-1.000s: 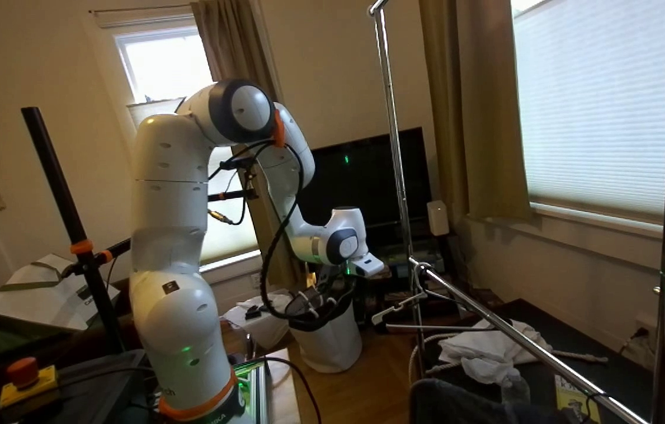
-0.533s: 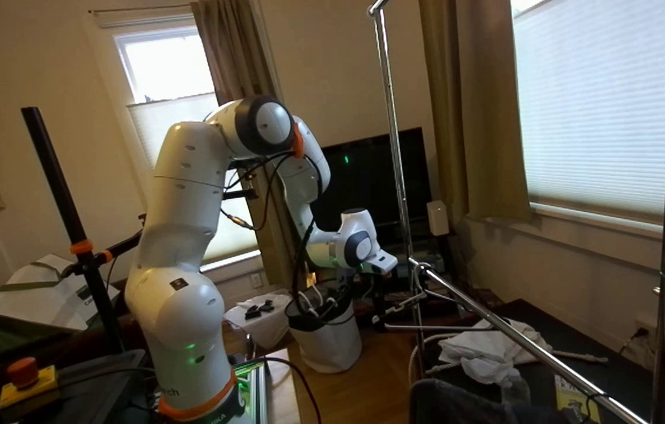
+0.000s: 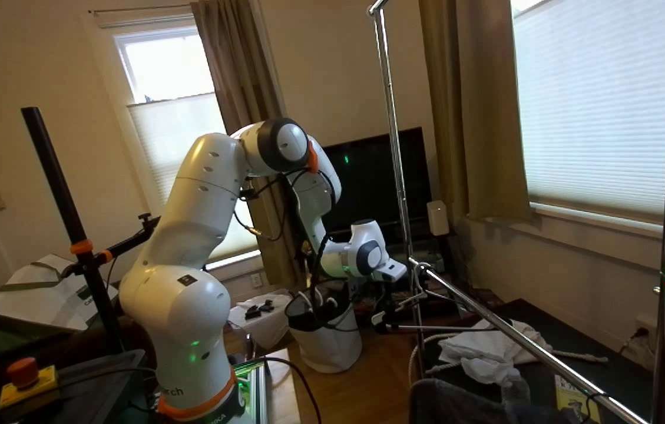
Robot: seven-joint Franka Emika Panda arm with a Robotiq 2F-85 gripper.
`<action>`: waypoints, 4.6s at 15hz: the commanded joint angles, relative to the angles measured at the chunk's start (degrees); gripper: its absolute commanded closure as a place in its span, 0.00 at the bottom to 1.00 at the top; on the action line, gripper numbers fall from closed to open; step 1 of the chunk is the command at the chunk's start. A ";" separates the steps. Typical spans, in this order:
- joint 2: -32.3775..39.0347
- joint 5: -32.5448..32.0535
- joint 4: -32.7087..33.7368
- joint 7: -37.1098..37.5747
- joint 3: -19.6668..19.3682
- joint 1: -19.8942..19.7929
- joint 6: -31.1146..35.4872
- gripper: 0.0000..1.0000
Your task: Remove the black hanger from the bottom railing and hang it on the top railing
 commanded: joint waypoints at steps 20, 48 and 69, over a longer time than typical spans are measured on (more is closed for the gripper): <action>5.92 3.10 6.06 3.85 -12.99 14.20 0.43 0.99; -17.05 -39.67 -6.61 62.59 -23.91 24.64 -25.69 0.99; -50.66 -40.60 -16.09 51.68 20.37 -1.28 -61.06 0.99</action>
